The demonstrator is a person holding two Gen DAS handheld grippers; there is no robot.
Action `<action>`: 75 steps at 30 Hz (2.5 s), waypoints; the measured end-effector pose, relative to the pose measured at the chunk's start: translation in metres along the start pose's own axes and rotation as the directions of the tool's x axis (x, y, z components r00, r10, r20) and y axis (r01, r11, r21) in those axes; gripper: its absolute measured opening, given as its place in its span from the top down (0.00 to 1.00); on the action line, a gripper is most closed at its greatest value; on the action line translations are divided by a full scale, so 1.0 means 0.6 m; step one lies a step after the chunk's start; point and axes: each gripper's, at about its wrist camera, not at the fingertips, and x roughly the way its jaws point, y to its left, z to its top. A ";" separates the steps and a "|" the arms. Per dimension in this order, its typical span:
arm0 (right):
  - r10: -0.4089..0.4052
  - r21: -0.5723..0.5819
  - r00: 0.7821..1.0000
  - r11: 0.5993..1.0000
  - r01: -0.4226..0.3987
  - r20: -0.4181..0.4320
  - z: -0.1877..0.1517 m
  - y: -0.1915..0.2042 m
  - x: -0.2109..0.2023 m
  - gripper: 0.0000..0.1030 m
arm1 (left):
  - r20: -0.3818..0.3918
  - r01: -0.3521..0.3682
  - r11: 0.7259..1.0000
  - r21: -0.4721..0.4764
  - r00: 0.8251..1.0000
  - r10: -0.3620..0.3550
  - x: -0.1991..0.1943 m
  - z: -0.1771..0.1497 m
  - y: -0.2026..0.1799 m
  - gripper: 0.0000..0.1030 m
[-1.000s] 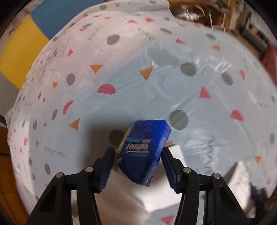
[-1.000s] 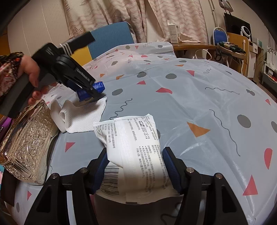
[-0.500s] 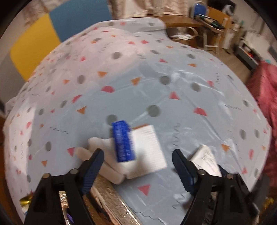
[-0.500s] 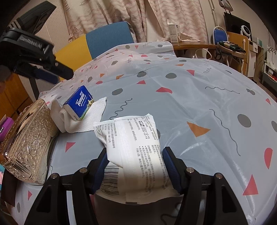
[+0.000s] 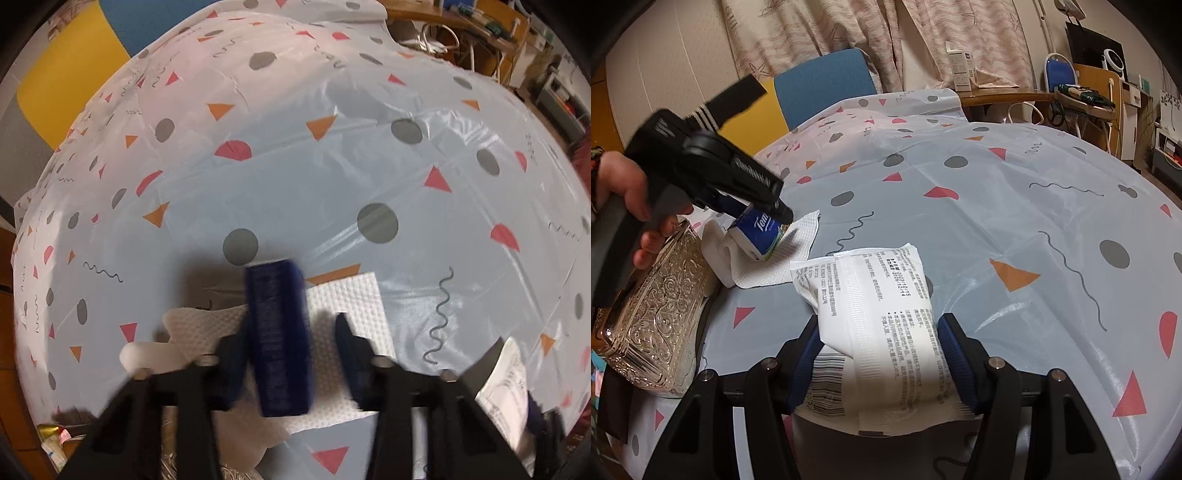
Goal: Organize soft objects
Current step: 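Grasp the blue tissue pack with the left tool while the right holds the packet, then carry the blue tissue pack into the gold tray and open the left tool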
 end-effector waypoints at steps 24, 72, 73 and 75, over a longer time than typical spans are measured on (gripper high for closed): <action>0.010 0.009 1.000 1.000 -0.010 -0.002 -0.001 -0.004 0.000 0.38 | 0.408 0.344 0.935 0.081 0.845 -0.346 -0.418 -0.278 0.111 0.75; -0.072 -0.056 0.997 0.996 0.070 -0.034 0.003 0.016 0.005 0.38 | 0.423 0.242 0.746 -0.621 0.904 0.059 -0.209 -0.710 0.500 0.20; -0.075 -0.059 0.997 0.996 0.072 -0.036 0.003 0.017 0.005 0.38 | 0.431 0.239 0.751 -0.616 0.900 0.067 -0.213 -0.713 0.494 0.18; -0.086 -0.070 0.995 0.994 0.084 -0.040 0.004 0.020 0.006 0.38 | 0.455 0.246 0.759 -0.603 0.888 0.074 -0.223 -0.725 0.487 0.17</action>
